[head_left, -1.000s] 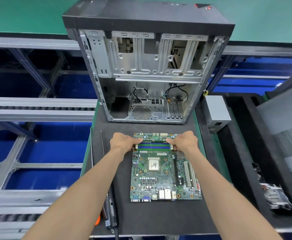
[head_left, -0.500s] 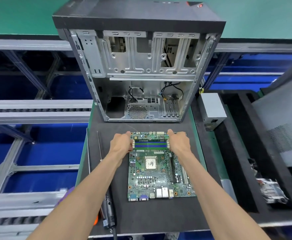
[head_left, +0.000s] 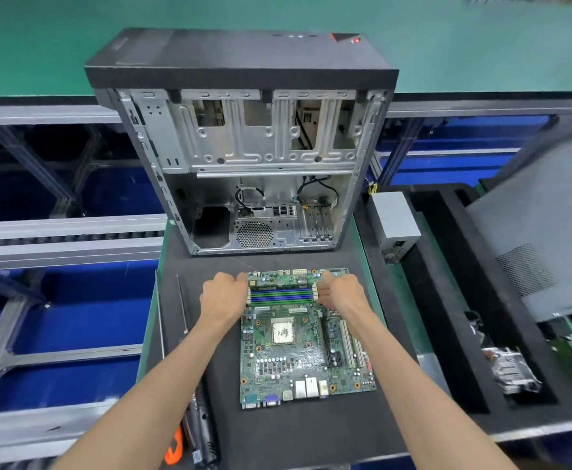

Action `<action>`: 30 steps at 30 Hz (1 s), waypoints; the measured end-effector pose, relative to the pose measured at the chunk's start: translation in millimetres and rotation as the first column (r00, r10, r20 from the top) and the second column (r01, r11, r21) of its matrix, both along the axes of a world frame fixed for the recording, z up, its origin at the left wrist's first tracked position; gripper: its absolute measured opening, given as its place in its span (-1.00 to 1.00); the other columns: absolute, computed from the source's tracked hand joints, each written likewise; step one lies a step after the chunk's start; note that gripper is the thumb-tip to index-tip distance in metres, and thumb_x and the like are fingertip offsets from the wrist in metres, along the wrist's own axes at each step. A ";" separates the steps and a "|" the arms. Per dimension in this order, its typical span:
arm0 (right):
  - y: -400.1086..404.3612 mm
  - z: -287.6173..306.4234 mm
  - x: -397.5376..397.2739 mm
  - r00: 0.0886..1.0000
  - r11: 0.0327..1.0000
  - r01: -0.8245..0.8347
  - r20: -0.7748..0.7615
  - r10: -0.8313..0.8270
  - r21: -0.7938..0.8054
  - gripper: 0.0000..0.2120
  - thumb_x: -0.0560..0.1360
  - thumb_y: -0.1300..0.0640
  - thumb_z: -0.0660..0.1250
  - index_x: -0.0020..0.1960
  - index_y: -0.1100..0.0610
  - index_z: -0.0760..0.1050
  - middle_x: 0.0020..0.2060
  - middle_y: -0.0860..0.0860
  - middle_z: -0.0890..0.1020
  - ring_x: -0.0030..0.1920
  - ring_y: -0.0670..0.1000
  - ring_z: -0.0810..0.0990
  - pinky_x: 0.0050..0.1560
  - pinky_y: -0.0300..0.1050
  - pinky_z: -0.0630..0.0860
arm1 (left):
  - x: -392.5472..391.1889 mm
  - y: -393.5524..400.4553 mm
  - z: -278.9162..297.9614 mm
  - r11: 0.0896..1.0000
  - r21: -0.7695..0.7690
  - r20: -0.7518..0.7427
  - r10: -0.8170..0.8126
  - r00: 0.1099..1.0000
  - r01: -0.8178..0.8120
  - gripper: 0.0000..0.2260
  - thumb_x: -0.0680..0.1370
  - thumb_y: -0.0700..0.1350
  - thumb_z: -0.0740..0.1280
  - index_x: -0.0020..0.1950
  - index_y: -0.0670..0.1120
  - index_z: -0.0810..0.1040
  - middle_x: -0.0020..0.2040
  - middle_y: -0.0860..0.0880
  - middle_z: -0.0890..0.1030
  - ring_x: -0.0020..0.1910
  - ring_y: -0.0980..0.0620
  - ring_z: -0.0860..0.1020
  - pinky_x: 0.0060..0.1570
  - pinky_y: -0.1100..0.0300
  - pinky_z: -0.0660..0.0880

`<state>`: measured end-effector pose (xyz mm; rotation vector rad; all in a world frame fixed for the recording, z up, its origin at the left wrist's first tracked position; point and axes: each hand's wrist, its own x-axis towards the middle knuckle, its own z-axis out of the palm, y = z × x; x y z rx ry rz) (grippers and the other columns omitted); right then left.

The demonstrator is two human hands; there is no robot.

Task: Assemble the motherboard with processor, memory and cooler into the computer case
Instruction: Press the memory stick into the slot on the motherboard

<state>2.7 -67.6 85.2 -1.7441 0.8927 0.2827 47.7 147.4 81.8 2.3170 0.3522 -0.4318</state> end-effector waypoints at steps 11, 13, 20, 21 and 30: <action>-52.5 5.2 -53.1 0.982 0.994 0.063 0.172 -0.077 0.084 -0.79 0.65 0.13 0.30 -0.06 0.04 0.69 0.01 0.10 0.74 -0.02 0.11 0.73 0.14 0.10 0.63 | -37.9 -116.3 2.3 0.741 0.177 0.334 -0.664 0.669 0.648 -0.74 0.66 -0.08 0.17 0.14 -0.15 0.61 0.16 -0.10 0.60 0.14 -0.02 0.53 0.16 0.14 0.41; -68.9 6.6 -67.7 0.981 0.994 0.074 0.174 -0.086 0.077 -0.76 0.65 0.18 0.27 -0.08 0.06 0.69 -0.01 0.11 0.74 -0.07 0.06 0.73 0.02 -0.03 0.61 | -44.2 -145.4 1.5 0.645 0.188 0.329 -0.752 0.571 0.740 -0.76 0.64 -0.11 0.17 0.13 -0.13 0.60 0.13 -0.08 0.59 0.18 -0.08 0.52 0.18 0.08 0.41; -144.0 0.6 -130.2 0.981 0.981 0.156 0.136 -0.140 -0.115 -0.73 0.58 0.22 0.34 0.25 0.16 0.64 0.14 0.05 0.70 0.08 -0.01 0.67 0.23 -0.08 0.55 | -70.0 -236.6 -9.9 0.371 0.308 0.163 -0.928 0.336 0.876 -0.63 0.63 -0.08 0.18 0.44 0.00 0.46 0.44 0.00 0.45 0.38 -0.08 0.40 0.34 0.01 0.36; -156.1 0.6 -140.2 0.980 0.971 0.174 0.127 -0.154 -0.162 -0.71 0.58 0.24 0.34 0.28 0.17 0.62 0.13 0.03 0.68 0.11 -0.01 0.65 0.22 -0.14 0.52 | -73.0 -247.4 -10.4 0.353 0.314 0.140 -0.935 0.325 0.881 -0.62 0.64 -0.07 0.18 0.47 0.01 0.43 0.45 0.00 0.43 0.39 -0.08 0.39 0.33 0.00 0.37; -246.8 -22.6 -212.0 0.956 0.690 0.006 -0.198 -0.217 -0.724 -0.51 0.55 0.08 0.37 0.42 0.11 0.33 0.34 0.12 0.36 0.34 0.19 0.31 0.25 0.12 0.35 | -97.8 -326.0 -15.5 0.249 0.231 0.070 -0.969 0.239 0.941 -0.57 0.64 -0.09 0.17 0.52 -0.03 0.38 0.45 -0.09 0.40 0.40 -0.12 0.39 0.36 -0.07 0.38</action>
